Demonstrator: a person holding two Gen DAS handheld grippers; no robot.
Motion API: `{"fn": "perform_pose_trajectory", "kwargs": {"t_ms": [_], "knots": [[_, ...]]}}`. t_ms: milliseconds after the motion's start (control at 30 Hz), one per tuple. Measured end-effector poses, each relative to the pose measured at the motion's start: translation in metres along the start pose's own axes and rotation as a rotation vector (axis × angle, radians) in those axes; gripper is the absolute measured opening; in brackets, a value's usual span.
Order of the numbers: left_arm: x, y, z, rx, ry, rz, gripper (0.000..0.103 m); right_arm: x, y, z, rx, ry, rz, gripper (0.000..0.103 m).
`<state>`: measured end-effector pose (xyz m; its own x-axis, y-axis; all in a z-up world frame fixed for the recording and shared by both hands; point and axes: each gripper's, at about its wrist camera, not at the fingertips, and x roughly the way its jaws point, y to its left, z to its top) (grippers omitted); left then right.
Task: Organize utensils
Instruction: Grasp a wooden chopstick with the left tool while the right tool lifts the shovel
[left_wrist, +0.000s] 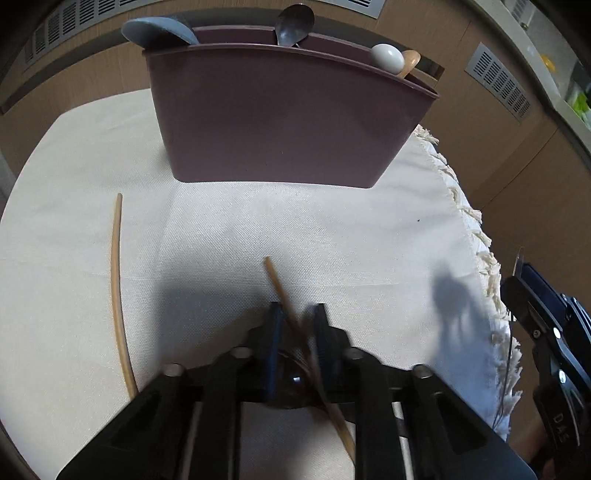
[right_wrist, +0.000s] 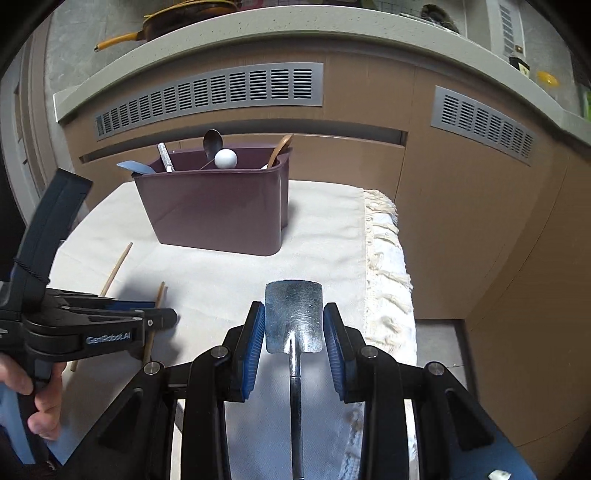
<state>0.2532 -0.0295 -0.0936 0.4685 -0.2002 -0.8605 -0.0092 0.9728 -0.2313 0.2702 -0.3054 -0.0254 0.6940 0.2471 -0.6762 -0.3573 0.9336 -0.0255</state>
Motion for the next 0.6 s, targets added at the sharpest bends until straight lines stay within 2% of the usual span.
{"fn": "perform_pose_trajectory", "kwargs": {"t_ms": [67, 167, 267, 400, 600], "knots": [[-0.005, 0.003, -0.003, 0.006, -0.018, -0.028, 0.012, -0.001, 0.001, 0.0, 0.016, -0.003, 0.015, 0.029], [-0.023, 0.01, -0.005, 0.008, -0.085, -0.087, 0.011, -0.007, 0.001, 0.004, 0.032, -0.016, 0.051, 0.029], [-0.048, 0.02, -0.009, 0.017, -0.143, -0.148, 0.01, -0.017, 0.003, 0.011, 0.047, -0.033, 0.125, 0.029], [-0.078, 0.032, -0.016, 0.023, -0.215, -0.171, 0.008, -0.031, 0.007, 0.019, 0.062, -0.057, 0.239, 0.029], [-0.117, 0.049, -0.01, 0.009, -0.349, -0.191, 0.005, -0.031, 0.019, 0.029, 0.053, -0.072, 0.246, 0.029]]}}
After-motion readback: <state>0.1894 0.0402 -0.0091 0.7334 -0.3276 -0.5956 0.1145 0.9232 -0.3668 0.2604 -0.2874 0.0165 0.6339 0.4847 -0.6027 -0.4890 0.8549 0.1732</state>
